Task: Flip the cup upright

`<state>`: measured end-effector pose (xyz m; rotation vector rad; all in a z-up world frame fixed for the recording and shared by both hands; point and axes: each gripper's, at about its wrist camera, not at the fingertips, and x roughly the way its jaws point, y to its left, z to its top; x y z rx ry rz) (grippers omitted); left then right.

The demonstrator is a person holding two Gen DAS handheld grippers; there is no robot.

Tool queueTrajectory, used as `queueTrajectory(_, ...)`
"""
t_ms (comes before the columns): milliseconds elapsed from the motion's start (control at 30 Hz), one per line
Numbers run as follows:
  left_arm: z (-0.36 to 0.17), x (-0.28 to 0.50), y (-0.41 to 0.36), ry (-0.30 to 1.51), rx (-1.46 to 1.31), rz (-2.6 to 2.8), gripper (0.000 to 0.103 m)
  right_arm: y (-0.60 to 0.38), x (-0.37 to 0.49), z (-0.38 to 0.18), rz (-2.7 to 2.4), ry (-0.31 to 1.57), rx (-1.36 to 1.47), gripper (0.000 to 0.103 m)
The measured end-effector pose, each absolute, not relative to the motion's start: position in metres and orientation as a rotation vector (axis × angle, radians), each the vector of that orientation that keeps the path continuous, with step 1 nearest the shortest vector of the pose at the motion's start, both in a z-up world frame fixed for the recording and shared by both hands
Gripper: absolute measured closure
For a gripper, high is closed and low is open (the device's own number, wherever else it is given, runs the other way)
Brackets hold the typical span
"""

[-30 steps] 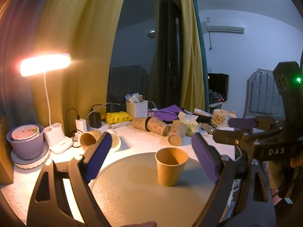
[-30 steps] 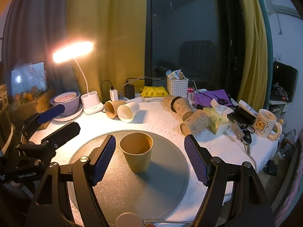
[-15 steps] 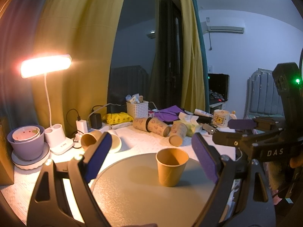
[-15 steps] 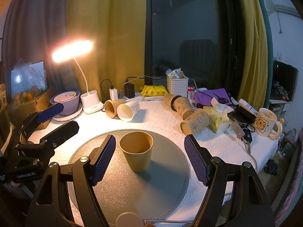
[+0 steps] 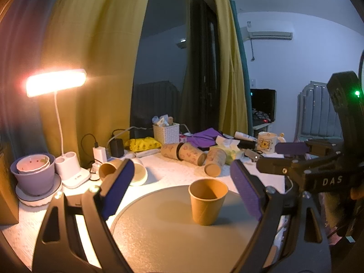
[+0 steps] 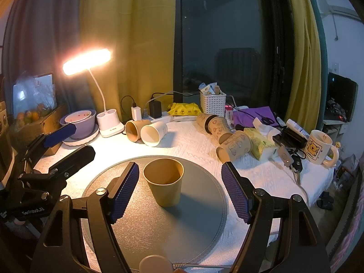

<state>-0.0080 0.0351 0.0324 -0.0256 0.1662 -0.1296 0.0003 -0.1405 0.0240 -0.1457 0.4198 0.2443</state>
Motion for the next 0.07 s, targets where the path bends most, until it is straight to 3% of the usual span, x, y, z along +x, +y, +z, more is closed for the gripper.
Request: queueTrajectory(67,0.0335,-0.0098,0.0371,0.151,-0.032,-0.143,0.016,-0.1401,0.0005,0.0239,0.245,0.421,-0.147,0.025)
